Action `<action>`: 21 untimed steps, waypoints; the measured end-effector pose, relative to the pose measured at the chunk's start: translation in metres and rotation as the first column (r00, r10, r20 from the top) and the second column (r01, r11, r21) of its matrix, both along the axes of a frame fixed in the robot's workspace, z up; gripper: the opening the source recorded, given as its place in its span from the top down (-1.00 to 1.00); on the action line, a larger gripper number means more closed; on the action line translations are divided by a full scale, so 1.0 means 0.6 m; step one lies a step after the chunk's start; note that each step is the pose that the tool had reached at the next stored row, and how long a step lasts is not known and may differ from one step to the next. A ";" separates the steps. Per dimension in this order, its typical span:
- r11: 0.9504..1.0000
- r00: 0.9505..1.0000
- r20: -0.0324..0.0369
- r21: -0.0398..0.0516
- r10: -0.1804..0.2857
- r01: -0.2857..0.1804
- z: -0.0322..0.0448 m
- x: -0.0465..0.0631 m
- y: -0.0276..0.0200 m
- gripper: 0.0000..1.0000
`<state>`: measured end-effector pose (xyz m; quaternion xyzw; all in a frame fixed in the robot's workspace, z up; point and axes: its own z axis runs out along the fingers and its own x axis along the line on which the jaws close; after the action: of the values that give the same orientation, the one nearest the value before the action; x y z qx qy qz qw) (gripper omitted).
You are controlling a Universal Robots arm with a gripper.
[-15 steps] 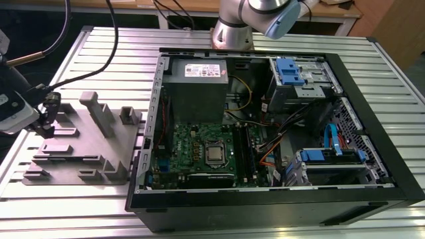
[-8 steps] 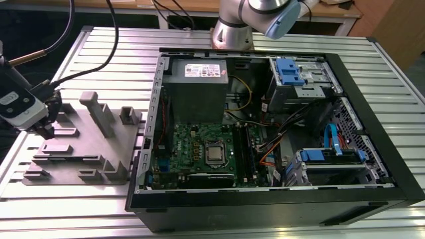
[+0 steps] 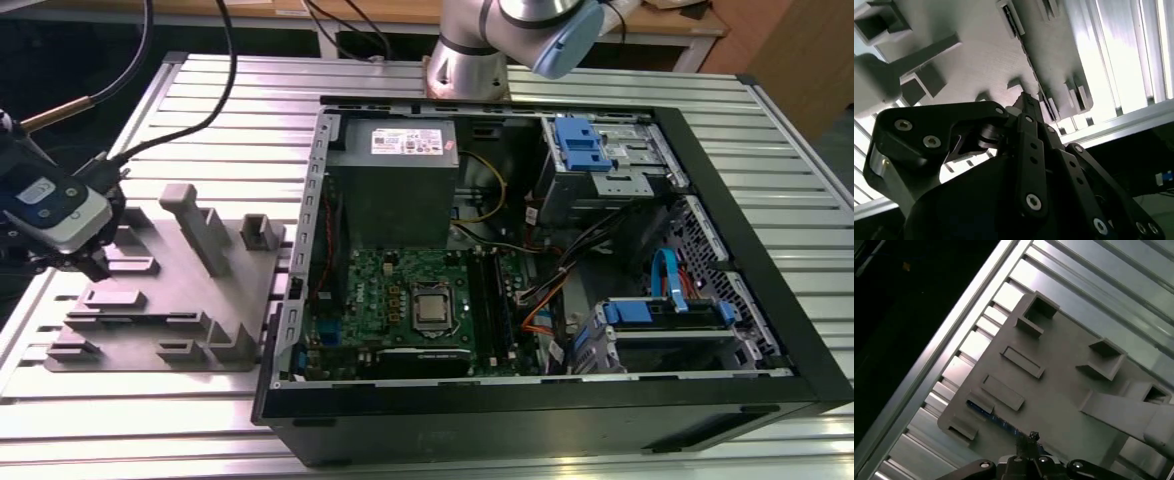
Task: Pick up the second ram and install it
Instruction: 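Pick up the second ram and move it above second insertion slot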
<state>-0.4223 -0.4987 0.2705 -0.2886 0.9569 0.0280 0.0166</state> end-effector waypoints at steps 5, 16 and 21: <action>0.996 0.996 0.000 0.000 0.090 -0.090 -0.004 0.000 0.0000 0.86; 0.958 0.958 0.000 0.000 0.286 -0.286 -0.012 0.000 -0.0001 0.86; 0.928 0.928 0.000 0.000 0.372 -0.372 -0.016 0.000 0.0000 0.86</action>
<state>-0.4223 -0.4987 0.2610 -0.4648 0.8848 0.0306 0.0110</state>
